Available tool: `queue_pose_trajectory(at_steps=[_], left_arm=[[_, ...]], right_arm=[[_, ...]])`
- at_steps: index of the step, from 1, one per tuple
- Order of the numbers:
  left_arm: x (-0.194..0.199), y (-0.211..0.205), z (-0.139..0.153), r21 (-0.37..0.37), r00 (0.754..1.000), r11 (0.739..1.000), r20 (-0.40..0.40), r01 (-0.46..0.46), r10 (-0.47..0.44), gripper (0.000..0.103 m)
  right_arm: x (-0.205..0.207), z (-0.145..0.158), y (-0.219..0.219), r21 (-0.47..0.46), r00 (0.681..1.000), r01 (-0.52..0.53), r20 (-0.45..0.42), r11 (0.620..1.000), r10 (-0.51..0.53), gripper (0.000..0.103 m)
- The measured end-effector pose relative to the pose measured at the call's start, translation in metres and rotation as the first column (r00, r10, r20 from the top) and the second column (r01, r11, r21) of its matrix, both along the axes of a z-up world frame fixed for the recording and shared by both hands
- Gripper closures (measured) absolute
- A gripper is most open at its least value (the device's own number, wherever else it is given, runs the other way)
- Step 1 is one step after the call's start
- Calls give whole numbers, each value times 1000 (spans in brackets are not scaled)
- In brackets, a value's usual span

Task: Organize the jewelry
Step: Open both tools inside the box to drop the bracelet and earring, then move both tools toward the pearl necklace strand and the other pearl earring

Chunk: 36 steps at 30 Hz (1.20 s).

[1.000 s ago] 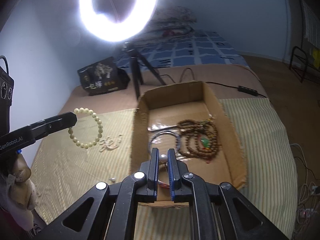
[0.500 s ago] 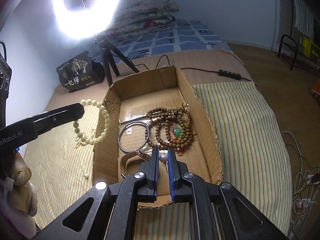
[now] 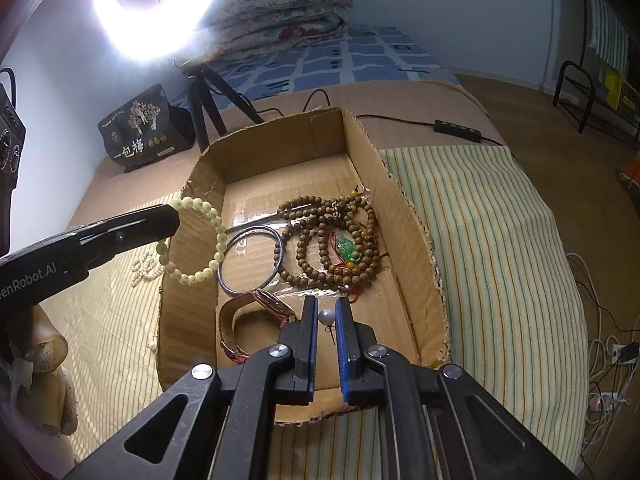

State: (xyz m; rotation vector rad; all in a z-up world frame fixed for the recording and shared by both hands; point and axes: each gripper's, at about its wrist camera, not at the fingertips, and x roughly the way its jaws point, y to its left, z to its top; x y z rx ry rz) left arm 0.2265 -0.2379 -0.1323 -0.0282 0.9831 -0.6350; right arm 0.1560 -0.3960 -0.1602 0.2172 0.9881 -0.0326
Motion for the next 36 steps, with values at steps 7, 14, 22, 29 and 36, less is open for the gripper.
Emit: queue_pose_trajectory(at_steps=[7, 14, 22, 29, 36], left_arm=[[1, 0, -1, 2, 1000, 1000, -5, 0, 0, 98], [2, 3, 0, 4, 1000, 1000, -13, -14, 14, 97], [0, 14, 9, 0, 1000, 1000, 8, -28, 28, 76], [-3, 31, 18, 13, 998, 999, 47, -37, 36, 60], [-3, 66, 26, 14, 995, 998, 88, -54, 53, 60]], right_arm=[[1, -2, 3, -9, 1000, 0, -8, 1000, 0, 96], [1, -2, 5, -19, 1000, 10, -16, 1000, -10, 67], [0, 5, 7, -39, 1000, 26, 1, 999, -26, 31], [-2, 10, 13, -49, 1000, 19, 18, 999, -18, 24], [-7, 21, 26, -48, 998, -2, 55, 999, 4, 20]])
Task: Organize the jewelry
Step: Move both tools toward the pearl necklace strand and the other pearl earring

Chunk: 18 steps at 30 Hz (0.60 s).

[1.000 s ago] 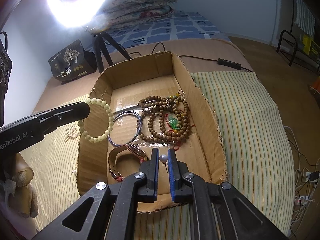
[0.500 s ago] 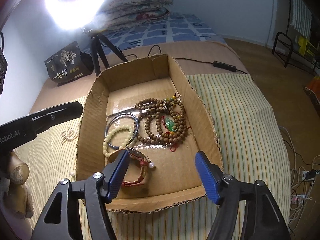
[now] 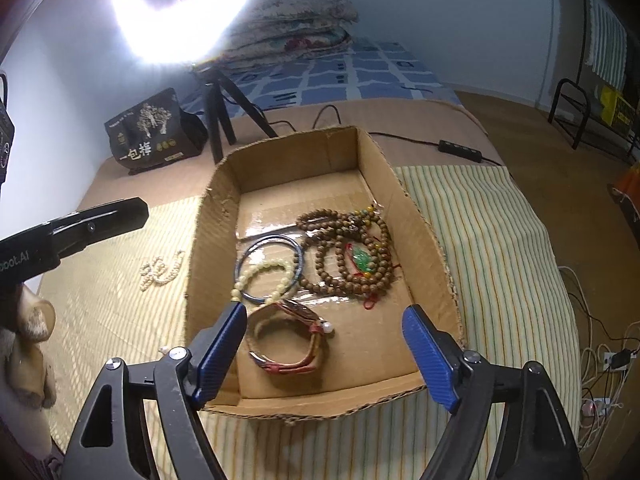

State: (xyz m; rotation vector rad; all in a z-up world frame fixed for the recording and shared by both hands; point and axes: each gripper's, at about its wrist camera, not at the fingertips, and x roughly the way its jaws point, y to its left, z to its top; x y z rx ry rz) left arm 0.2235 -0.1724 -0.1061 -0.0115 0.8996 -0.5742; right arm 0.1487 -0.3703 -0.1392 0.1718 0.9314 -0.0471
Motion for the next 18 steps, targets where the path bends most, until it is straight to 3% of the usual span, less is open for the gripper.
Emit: queue_pose_trajectory(at_steps=[6, 18], left_arm=[[4, 36, -1, 4, 1000, 1000, 25, -19, 19, 60], [16, 82, -25, -1, 997, 998, -31, -65, 65, 60]], right_arm=[[-8, 13, 18, 13, 998, -29, 50, 999, 28, 15], [-24, 25, 77, 13, 984, -139, 116, 990, 136, 16]])
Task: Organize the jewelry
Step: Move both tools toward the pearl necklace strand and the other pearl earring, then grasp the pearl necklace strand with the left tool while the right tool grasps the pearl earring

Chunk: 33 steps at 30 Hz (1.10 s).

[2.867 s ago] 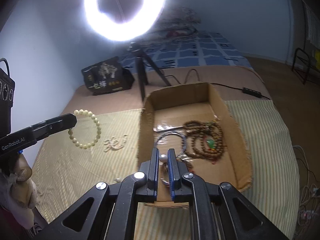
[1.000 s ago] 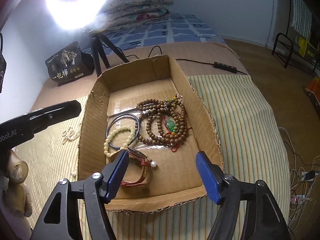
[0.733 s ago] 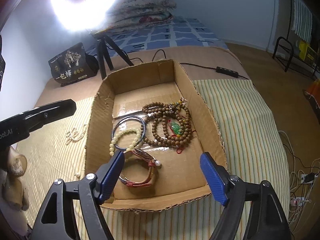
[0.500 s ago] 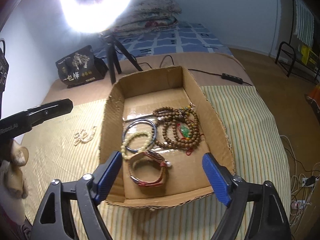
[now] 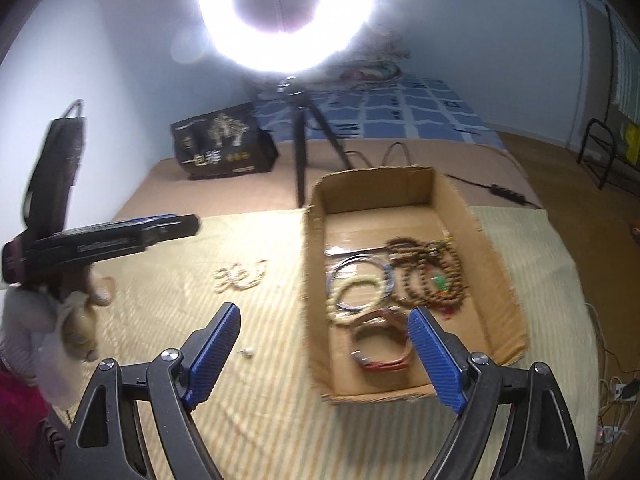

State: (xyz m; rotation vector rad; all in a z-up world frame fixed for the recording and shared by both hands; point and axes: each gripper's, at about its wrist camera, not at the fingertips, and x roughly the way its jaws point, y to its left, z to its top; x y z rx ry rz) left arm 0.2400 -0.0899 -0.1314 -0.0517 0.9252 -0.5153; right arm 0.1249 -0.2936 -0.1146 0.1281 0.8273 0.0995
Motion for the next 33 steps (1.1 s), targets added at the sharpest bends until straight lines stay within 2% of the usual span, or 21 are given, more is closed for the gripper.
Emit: queue_pose_trajectory(at_steps=[3, 6, 14, 26, 33], left_arm=[[4, 4, -9, -7, 1000, 1000, -21, 0, 0, 60], [6, 6, -17, -8, 999, 1000, -39, 2, -3, 60], [12, 4, -42, 15, 996, 1000, -88, 25, -23, 60], [16, -8, -66, 57, 990, 996, -127, 64, -56, 60], [24, -18, -73, 69, 989, 995, -137, 71, -61, 60]], right_arm=[[-4, -6, 18, -3, 999, -37, -10, 999, 37, 16], [-8, -13, 34, -29, 997, -76, -16, 997, 75, 23], [-3, -48, 67, -41, 979, -180, -110, 983, 174, 52], [14, -75, 85, -67, 968, -205, -160, 976, 193, 60], [22, -85, 83, -63, 967, -193, -182, 979, 179, 61]])
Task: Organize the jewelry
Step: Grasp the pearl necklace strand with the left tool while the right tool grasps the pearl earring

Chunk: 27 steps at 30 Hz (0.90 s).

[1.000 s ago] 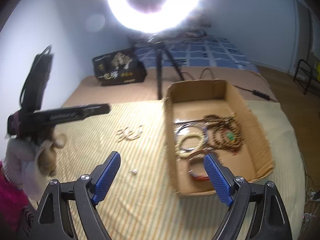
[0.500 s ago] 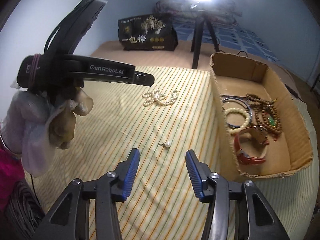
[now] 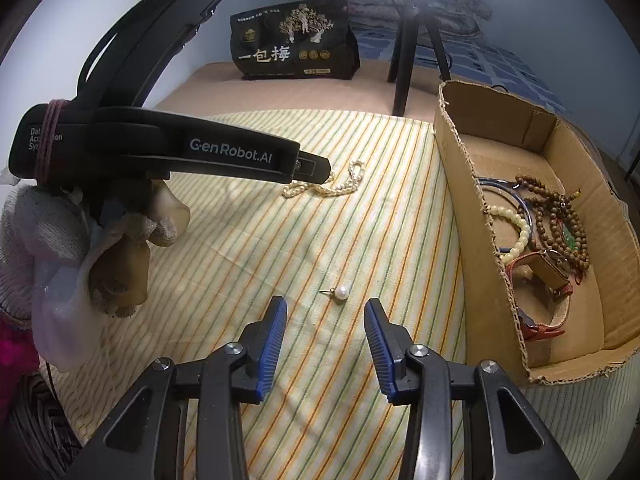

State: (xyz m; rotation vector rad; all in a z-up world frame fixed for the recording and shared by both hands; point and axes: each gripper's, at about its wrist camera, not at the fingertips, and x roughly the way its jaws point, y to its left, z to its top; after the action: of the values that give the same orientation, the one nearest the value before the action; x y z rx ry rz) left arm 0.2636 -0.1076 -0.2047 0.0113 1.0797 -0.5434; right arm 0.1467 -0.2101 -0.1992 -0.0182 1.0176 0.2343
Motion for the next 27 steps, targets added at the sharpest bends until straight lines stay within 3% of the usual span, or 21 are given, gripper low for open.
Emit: queue_pose_trajectory(at_steps=[20, 27], left_arm=[[14, -16, -21, 75, 1000, 997, 24, -6, 4, 60], [22, -7, -24, 69, 999, 997, 21, -46, 44, 92]], right_arm=[[13, -15, 8, -30, 1000, -9, -19, 1000, 8, 66], [13, -16, 10, -36, 1000, -13, -20, 999, 12, 80]])
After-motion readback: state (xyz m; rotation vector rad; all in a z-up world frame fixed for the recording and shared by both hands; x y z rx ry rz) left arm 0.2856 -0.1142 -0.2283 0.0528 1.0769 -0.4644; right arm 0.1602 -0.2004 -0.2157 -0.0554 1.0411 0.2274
